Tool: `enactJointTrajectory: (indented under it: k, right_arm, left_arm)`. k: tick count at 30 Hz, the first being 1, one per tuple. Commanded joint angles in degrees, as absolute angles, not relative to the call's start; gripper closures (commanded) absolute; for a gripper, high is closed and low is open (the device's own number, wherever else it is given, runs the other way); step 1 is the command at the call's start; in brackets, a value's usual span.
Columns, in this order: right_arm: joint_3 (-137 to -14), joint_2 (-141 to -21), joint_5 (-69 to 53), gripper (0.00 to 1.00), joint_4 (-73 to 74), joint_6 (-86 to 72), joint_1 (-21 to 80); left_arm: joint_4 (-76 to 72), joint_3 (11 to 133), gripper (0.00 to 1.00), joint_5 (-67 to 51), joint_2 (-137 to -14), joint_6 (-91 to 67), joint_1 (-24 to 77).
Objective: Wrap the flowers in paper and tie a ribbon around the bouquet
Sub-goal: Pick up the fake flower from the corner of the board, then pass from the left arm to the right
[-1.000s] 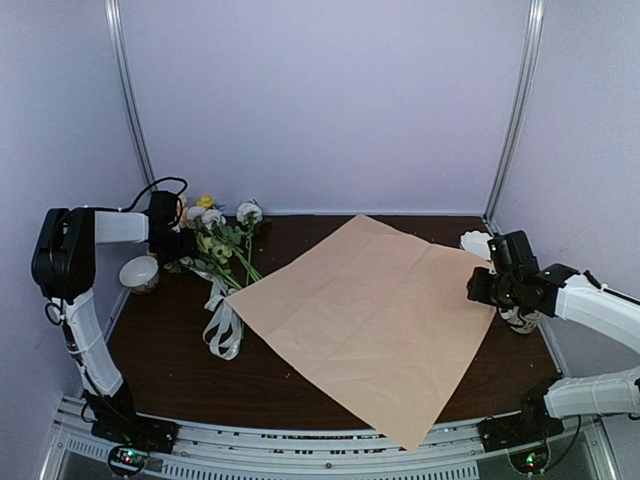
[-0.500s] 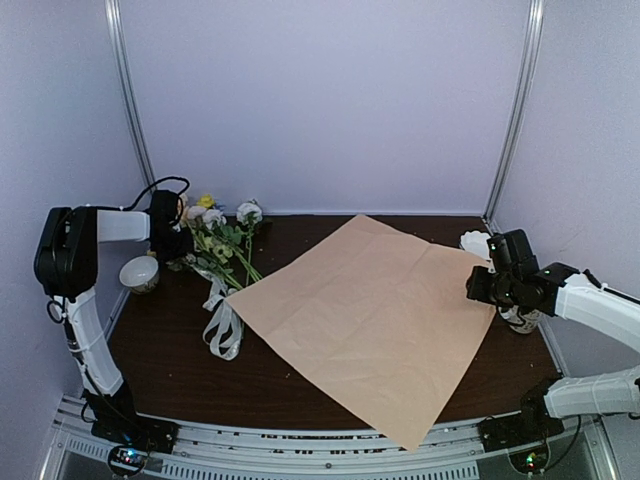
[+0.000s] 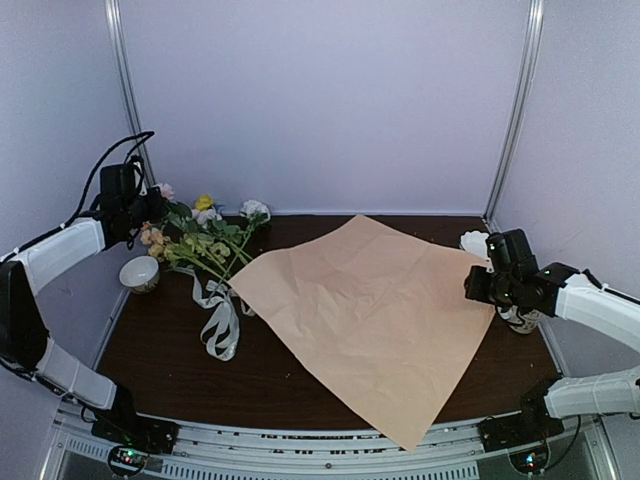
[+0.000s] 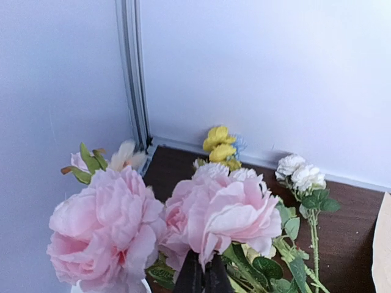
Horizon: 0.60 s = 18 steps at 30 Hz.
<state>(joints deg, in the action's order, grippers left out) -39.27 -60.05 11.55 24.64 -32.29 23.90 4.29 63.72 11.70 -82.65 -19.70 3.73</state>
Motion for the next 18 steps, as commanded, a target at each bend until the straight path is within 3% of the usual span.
enactJointTrajectory:
  k: [1, 10, 18]
  right_arm:
    - [-41.1, -58.5, 12.4, 0.53, 23.5, -31.1, 25.0]
    - [-41.9, -57.0, 8.9, 0.53, 18.1, -26.6, 29.5]
    - [-45.2, -58.4, 0.1, 0.53, 8.4, -20.8, 38.3]
  left_arm:
    - [-8.2, 59.1, 1.00, 11.0, -75.0, -11.9, 4.4]
    - [-14.8, 58.9, 1.00, 15.3, -59.9, 5.6, 10.7]
    - [-8.4, 64.9, 1.00, -0.3, -54.3, 2.4, 15.5]
